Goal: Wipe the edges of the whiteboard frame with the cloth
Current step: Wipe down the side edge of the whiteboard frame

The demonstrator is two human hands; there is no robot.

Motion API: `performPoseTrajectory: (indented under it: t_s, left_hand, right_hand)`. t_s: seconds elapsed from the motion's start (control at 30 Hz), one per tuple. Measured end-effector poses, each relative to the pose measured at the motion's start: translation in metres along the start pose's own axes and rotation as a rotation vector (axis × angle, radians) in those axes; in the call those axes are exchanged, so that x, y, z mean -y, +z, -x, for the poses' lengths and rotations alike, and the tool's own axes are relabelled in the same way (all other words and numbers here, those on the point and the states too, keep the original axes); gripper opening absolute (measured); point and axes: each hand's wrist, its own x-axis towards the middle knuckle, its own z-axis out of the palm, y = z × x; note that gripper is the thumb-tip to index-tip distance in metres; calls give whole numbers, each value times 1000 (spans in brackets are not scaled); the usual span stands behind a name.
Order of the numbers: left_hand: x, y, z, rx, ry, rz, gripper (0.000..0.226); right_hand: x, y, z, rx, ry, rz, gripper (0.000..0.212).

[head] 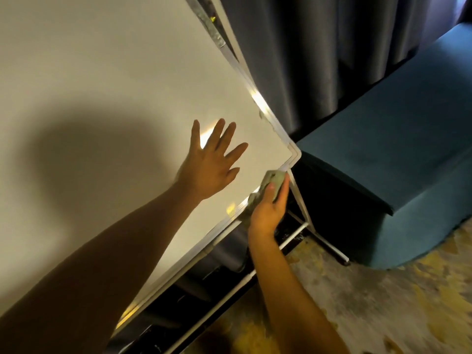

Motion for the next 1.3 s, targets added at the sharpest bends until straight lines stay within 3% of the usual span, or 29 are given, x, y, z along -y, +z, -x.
performPoseTrajectory:
  t_s: [0.2, 0.6, 0.9, 1.1, 1.3]
  left_hand:
    - [14, 13, 25, -80, 71, 85, 76]
    - [28, 19, 41, -100, 86, 135, 78]
    - [30, 18, 164, -70, -122, 140, 81]
    - [51, 26, 216, -95, -121, 147, 80]
    - [55, 35, 238, -119, -128, 105, 82]
  right_hand:
    - [16, 8, -43, -45, -52, 7, 40]
    - [-52, 26, 79, -9, -14, 21, 43]
    - [-24, 0, 46, 55, -169, 247, 50]
    - [-23, 3, 39, 15, -133, 197, 39]
    - [-72, 17, 111, 41, -101, 93, 40]
